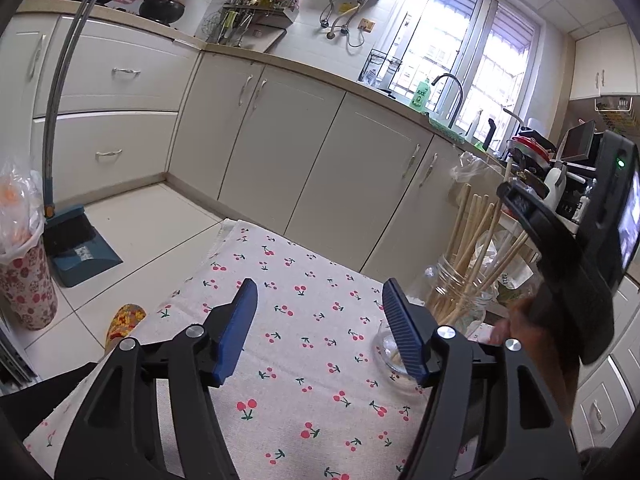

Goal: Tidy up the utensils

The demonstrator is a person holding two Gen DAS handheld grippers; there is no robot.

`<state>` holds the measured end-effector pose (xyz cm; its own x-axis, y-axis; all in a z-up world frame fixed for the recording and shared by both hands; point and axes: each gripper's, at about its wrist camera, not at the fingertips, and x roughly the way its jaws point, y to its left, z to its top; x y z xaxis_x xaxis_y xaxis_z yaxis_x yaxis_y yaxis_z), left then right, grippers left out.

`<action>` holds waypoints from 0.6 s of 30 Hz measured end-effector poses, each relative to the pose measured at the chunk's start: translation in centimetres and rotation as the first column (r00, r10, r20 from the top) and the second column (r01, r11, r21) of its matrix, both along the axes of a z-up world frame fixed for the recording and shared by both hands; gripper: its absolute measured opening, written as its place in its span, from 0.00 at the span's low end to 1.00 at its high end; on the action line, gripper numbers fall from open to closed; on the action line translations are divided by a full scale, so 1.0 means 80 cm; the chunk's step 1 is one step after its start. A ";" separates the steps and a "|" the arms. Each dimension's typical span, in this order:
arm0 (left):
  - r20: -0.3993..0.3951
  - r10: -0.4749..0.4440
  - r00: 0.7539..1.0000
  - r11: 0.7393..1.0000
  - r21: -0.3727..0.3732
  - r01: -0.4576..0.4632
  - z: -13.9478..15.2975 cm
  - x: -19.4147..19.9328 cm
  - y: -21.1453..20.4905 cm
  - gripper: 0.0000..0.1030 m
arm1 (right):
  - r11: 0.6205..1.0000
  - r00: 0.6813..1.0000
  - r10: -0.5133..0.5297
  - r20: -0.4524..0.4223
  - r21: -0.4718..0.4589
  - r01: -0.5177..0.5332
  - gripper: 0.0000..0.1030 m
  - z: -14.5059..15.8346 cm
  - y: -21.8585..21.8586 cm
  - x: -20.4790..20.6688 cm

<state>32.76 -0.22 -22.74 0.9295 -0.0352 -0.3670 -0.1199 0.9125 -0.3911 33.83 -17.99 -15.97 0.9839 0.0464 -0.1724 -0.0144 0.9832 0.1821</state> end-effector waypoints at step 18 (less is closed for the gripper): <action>-0.197 -0.006 0.980 0.992 0.121 0.031 0.017 -0.006 -0.015 0.83 | 1.000 0.916 0.017 -0.402 -0.013 -0.024 0.89 -0.003 -0.068 -0.197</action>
